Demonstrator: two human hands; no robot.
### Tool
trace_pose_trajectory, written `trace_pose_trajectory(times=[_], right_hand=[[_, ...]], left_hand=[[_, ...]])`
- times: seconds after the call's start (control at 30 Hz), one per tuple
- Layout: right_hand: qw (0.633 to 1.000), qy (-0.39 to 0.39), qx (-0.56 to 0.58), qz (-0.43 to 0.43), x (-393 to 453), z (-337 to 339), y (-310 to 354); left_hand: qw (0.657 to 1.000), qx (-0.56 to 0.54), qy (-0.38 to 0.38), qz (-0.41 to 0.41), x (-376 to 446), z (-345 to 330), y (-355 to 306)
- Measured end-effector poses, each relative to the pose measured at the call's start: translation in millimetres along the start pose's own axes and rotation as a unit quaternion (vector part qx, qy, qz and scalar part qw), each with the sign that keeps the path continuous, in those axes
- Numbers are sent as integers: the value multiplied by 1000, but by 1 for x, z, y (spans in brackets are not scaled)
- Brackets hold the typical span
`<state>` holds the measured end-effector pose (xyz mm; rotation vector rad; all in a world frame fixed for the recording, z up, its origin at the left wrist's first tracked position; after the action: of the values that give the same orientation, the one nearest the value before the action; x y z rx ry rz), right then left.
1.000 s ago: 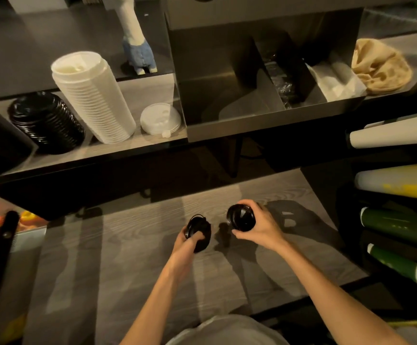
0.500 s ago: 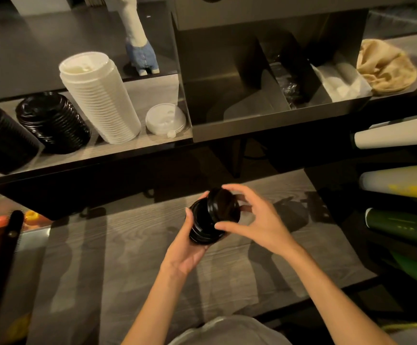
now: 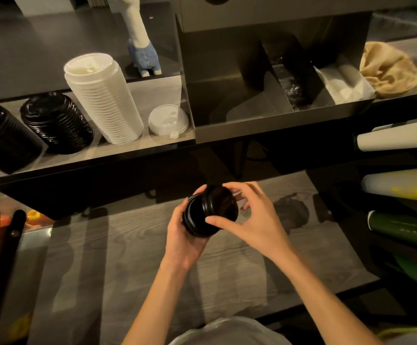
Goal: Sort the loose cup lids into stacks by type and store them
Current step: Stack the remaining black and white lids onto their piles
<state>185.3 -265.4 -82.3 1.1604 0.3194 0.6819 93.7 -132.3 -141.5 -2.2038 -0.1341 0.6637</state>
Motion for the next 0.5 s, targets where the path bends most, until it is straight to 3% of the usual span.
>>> trace_pose_trajectory(times=[0.23,0.5], right_hand=[[1000,-9,18,-11,-1,-21,-2],[993,116,22,-30,4,-12,-8]], left_hand=[[993,106,0,-48,-9,-12,-10],[990,128,6,-66,-13,-11,-15]])
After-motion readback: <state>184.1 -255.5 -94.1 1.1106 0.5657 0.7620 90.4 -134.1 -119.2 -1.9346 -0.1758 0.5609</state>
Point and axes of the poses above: each hand's wrist, its own x-axis towards the middle knuckle, its own z-axis out of the back of the hand, y = z × x, the point moved 4 cm from there along x, towards the middle knuckle, and after that the axes turned 11 degrees about x, right-handed, at the moved point
